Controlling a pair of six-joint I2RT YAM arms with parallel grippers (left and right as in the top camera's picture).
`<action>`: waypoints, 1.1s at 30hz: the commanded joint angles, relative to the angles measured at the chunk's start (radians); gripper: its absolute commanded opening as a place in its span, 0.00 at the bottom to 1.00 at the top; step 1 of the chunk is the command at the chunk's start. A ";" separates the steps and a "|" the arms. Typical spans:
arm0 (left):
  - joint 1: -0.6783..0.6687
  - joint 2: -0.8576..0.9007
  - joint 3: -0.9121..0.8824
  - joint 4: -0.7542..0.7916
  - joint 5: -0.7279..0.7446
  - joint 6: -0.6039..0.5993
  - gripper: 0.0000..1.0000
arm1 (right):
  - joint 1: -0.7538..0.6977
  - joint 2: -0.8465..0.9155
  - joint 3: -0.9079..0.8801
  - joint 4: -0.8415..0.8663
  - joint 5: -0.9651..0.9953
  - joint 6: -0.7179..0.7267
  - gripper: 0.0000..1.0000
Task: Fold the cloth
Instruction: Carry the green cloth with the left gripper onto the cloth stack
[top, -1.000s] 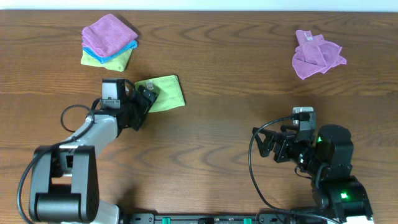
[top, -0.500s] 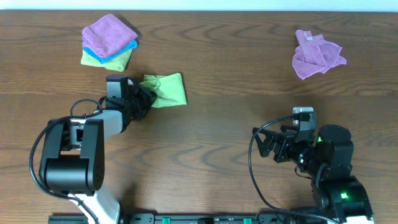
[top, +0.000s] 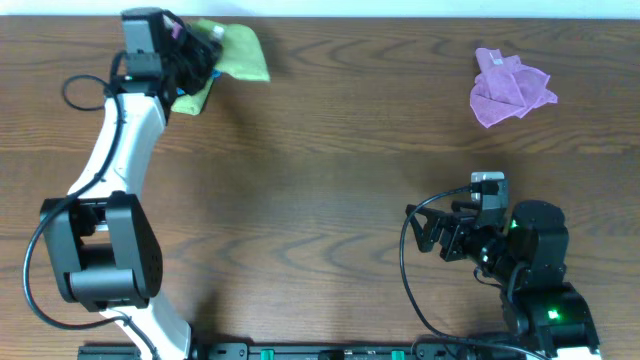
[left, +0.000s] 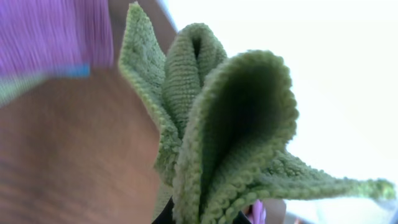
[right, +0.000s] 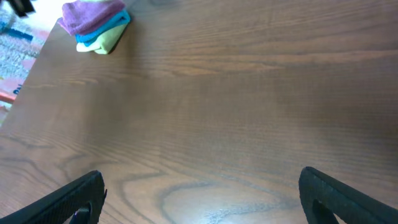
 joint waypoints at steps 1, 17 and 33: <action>0.031 0.057 0.066 -0.006 -0.073 0.023 0.06 | -0.009 -0.003 -0.002 0.002 -0.006 0.014 0.99; 0.111 0.304 0.251 -0.032 -0.125 0.076 0.06 | -0.009 -0.003 -0.002 0.002 -0.006 0.014 0.99; 0.150 0.304 0.251 -0.229 -0.279 0.202 0.08 | -0.009 -0.003 -0.002 0.002 -0.006 0.014 0.99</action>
